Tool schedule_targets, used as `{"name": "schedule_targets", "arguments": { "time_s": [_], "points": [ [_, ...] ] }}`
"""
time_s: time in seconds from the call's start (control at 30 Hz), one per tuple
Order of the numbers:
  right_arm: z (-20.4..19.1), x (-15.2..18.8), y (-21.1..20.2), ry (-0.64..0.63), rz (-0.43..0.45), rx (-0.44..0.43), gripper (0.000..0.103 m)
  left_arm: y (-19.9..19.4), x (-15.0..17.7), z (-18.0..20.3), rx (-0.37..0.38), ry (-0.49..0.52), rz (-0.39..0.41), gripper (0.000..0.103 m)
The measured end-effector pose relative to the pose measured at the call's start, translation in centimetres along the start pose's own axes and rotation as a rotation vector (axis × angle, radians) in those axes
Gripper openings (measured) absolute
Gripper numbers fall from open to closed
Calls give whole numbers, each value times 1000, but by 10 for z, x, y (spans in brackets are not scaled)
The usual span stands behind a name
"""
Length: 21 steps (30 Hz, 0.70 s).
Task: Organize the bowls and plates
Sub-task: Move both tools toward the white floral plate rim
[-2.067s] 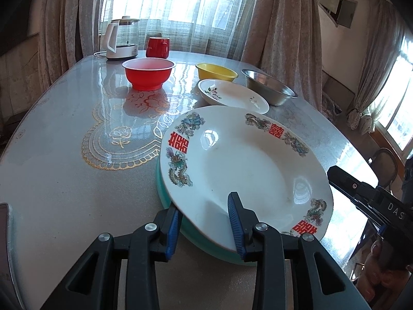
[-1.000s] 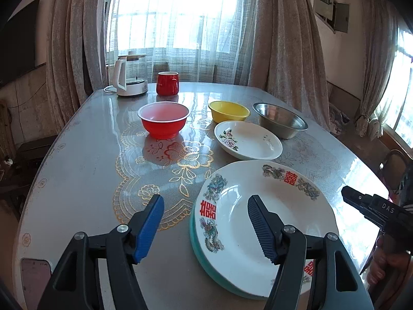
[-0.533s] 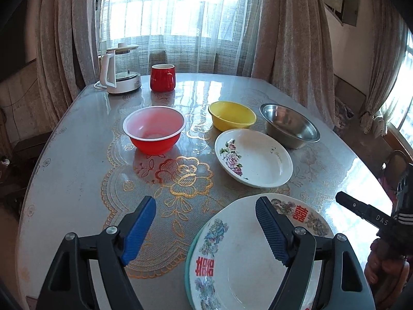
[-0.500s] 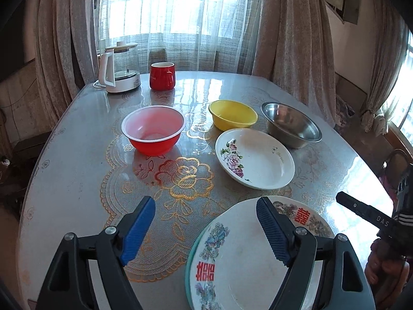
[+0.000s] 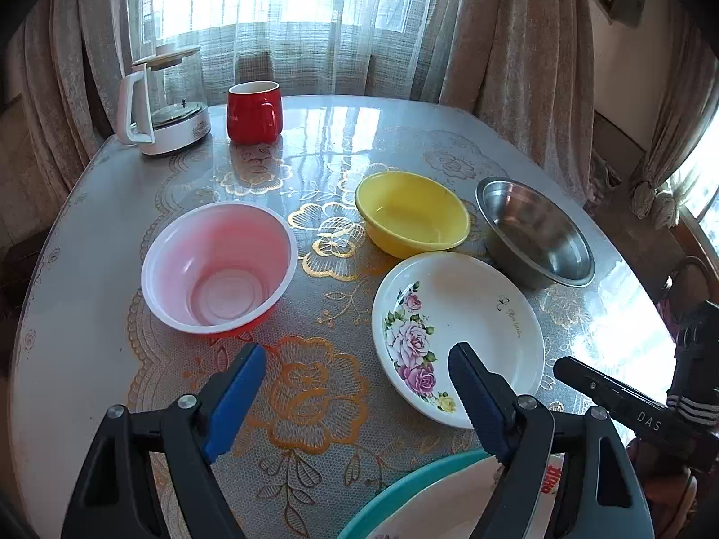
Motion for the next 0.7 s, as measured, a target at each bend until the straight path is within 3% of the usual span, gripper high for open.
{"name": "schedule_targets", "arguments": {
  "time_s": [0.17, 0.37, 0.6, 0.7],
  "points": [
    [-6, -10, 23, 24, -44, -32, 34, 32, -6, -4, 62, -3, -72, 80],
    [-9, -16, 40, 31, -69, -18, 34, 56, -1, -16, 113, -78, -110, 79],
    [-9, -23, 49, 6, -80, -31, 31, 66, -5, -7, 151, -40, -102, 79],
    [-9, -25, 53, -3, -77, -33, 27, 71, -6, -3, 151, -15, -125, 71]
  ]
}}
Point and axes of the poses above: each gripper's, at about its wrist camera, not at the fingertips, and y roughly the way its jaws point, z to its right, x to its underside, the point moved 2 cm from there along y, roughly the way its jaws point, and after that the axes turned 13 degrees about y, right-handed, at the moved point
